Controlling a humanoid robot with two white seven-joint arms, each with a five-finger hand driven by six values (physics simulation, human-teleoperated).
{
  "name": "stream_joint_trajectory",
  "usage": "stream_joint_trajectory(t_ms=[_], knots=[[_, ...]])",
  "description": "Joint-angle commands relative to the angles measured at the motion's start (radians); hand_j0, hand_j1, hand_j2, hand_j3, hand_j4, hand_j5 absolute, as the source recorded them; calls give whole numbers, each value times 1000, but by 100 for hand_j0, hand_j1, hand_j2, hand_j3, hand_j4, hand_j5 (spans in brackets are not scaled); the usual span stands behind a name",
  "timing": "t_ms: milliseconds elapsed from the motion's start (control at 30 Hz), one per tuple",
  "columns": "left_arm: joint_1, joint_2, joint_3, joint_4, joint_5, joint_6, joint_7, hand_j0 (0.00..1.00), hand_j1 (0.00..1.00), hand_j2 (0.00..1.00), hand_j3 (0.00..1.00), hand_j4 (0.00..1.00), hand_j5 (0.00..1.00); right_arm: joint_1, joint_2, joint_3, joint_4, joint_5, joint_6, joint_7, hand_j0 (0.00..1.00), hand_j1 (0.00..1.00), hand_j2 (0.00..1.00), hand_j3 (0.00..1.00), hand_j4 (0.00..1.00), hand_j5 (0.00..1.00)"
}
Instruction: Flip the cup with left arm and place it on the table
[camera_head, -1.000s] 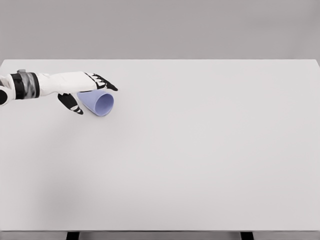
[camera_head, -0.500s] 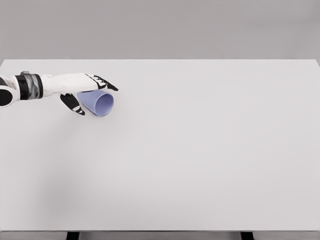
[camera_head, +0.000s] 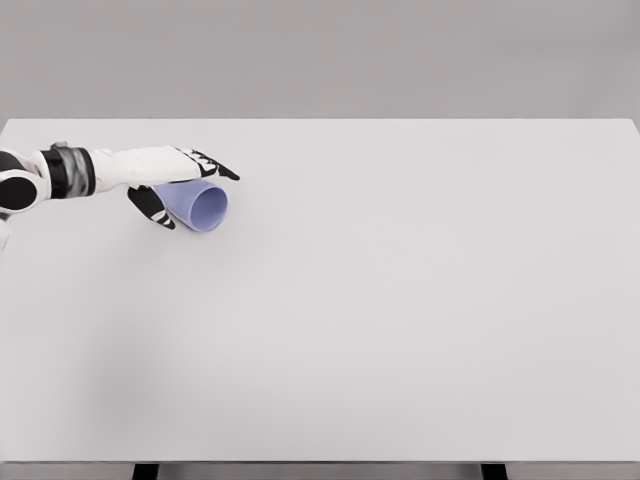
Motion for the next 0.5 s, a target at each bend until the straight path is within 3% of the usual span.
stream_joint_trajectory(t_ms=[0,467], knots=[[0,-3,2,18,-6,2,0,100,100,100,100,100,100,2,0,0,0,0,0,0,100,100,100,100,100,100],[-3,-26,5,41,-30,2,0,97,97,97,97,97,97,0,0,0,0,0,0,0,100,100,100,100,100,100]])
